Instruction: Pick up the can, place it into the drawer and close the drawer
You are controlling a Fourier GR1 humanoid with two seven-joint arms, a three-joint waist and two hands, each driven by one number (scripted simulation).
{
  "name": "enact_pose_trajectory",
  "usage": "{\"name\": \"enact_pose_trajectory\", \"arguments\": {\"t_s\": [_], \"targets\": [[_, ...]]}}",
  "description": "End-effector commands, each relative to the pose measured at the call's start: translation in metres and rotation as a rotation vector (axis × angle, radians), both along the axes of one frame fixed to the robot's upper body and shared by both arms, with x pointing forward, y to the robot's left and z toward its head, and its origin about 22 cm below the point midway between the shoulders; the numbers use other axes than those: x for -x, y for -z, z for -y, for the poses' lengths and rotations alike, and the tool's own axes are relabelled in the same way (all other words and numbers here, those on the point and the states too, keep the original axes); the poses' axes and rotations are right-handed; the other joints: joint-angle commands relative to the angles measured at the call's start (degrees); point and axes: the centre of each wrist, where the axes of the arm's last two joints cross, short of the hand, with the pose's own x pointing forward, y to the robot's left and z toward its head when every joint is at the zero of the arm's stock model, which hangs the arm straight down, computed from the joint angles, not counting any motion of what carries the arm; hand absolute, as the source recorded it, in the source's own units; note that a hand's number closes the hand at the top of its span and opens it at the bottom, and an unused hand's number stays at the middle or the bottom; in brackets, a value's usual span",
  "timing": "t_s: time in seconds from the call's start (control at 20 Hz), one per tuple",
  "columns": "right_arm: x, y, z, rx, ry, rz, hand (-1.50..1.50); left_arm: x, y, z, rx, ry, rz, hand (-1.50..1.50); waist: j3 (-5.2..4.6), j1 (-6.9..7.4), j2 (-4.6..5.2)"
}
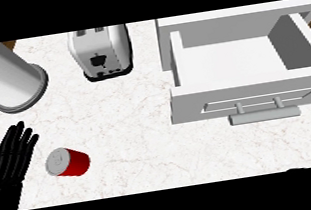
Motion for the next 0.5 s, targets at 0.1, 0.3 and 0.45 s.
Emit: {"name": "enact_pose_trajectory", "arguments": {"t_s": [0.1,0.3,0.45], "targets": [[0.014,-0.001,0.008,-0.004,0.014,-0.006,-1.50,-0.010,0.021,-0.014,0.003,-0.025,0.003,-1.50,0.00,-0.08,-0.01],[0.005,0.012,0.000,-0.003,0.007,0.007,-1.50,-0.015,0.051,0.007,-0.004,-0.016,-0.020,-1.50,0.00,-0.05,0.00],[0.003,0.007,0.001,0.010,0.006,-0.010,-1.50,-0.022,0.053,0.007,-0.011,-0.040,-0.014,-1.50,0.00,-0.03,0.01]]}}
